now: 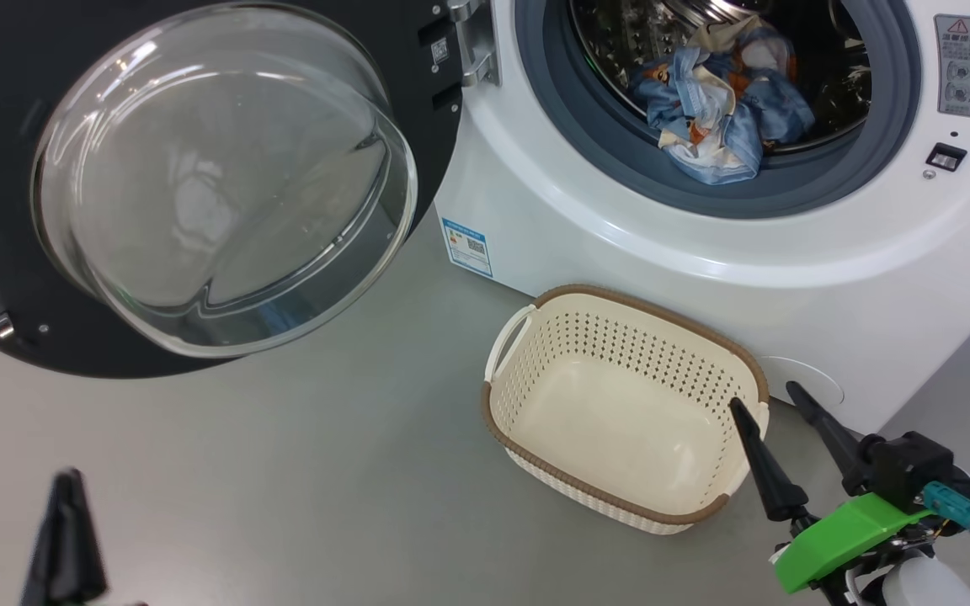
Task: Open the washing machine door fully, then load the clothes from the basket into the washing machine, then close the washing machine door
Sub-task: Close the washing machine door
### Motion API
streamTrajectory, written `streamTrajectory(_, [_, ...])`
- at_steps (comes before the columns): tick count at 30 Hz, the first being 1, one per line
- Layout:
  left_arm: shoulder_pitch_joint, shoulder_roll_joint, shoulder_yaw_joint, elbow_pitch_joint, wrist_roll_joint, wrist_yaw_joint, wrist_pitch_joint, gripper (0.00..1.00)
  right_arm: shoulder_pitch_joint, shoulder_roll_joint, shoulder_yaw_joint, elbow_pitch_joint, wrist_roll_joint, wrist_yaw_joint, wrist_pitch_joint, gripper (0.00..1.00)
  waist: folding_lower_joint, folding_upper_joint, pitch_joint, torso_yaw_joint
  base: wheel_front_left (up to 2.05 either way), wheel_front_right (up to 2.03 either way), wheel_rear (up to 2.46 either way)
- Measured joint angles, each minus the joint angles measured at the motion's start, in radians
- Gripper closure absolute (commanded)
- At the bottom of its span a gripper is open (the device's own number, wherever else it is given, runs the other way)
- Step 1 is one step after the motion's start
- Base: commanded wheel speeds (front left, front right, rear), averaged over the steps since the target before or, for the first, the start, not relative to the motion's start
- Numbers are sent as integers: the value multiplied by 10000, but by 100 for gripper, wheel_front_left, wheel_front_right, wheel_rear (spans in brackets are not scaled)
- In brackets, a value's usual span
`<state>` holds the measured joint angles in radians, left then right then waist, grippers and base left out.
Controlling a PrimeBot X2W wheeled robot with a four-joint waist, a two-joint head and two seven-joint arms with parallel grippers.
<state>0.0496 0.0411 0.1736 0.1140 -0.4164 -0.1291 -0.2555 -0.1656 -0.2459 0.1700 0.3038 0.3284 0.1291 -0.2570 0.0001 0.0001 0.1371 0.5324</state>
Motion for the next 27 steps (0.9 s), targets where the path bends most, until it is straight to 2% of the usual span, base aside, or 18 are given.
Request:
streamTrajectory(4, [-625,523,309,-416,-625,0,0,100,15,27,-276,-92,-12,0,0,0,0,0,107,-1,0,0,0])
streamTrajectory(8, [-1593,1649,639,-566,-1565,0,-2,100,60,100,-464,-203,-36,2,0,0,0,0,215,-10,0,0,0])
streamTrajectory(12, [-2772,2913,949,-276,-3344,0,-10,100,60,171,-502,-276,-119,2,0,0,0,0,376,-122,0,0,0])
streamTrajectory(18, [-4326,4811,811,1664,-6040,0,50,100,11,173,-479,-280,-194,0,0,0,0,0,672,-364,0,0,0])
streamTrajectory(20, [-4860,5304,577,2345,-6892,2,382,100,3,167,-472,-278,-205,2,0,0,0,0,779,-435,0,0,0])
streamTrajectory(25, [-6144,6077,213,3802,-9079,2,1801,100,-42,151,-451,-274,-276,0,0,0,0,0,1043,-599,0,0,0])
streamTrajectory(27, [-6513,6301,61,4284,-9620,2,2420,100,-106,125,-441,-270,-276,2,0,0,0,0,1136,-656,0,0,0])
